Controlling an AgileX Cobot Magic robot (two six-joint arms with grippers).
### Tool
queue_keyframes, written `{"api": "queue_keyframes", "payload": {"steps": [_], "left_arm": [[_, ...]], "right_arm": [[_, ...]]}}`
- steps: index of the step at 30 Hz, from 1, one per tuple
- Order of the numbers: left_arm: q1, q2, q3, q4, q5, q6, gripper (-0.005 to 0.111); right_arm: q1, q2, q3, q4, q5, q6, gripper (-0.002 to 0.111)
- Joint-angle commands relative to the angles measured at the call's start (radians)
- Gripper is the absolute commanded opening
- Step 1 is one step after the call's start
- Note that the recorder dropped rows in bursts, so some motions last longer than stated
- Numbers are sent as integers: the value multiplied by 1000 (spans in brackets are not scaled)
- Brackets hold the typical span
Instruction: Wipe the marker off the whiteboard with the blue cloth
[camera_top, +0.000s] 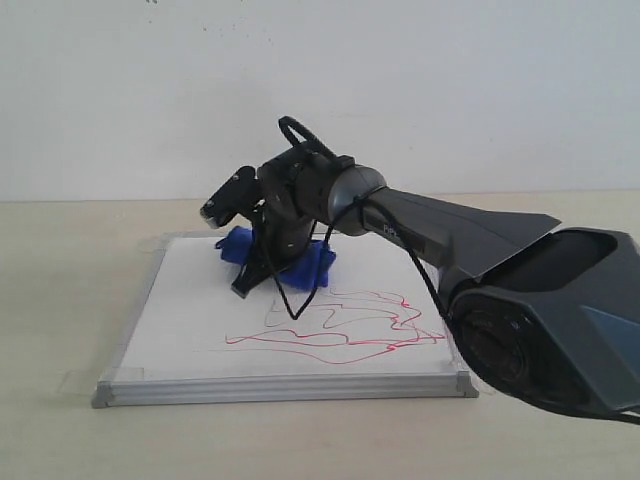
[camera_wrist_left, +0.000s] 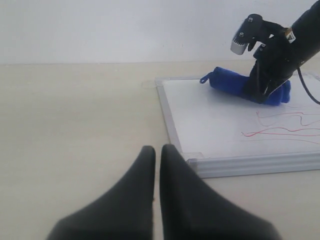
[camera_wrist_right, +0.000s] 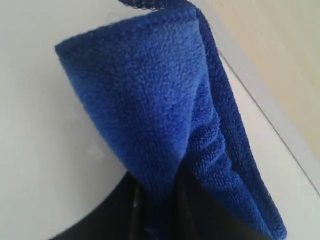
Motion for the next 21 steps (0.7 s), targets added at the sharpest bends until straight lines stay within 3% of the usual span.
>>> {"api": "queue_keyframes", "payload": {"steps": [1,7,15,21], "left_arm": [[-2,-2,4,-2,-6,-5,4],[-2,-2,4,-2,-6,-5,4],[-2,-2,4,-2,-6,-5,4],[-2,-2,4,-2,-6,-5,4]], "right_arm": [[22,15,7,204,-20,-162,-1],[20,15,7,168,85,-120,-1],[16,15,7,-294,320,157,-1],[-1,15,7,-272,379,224,-1]]}}
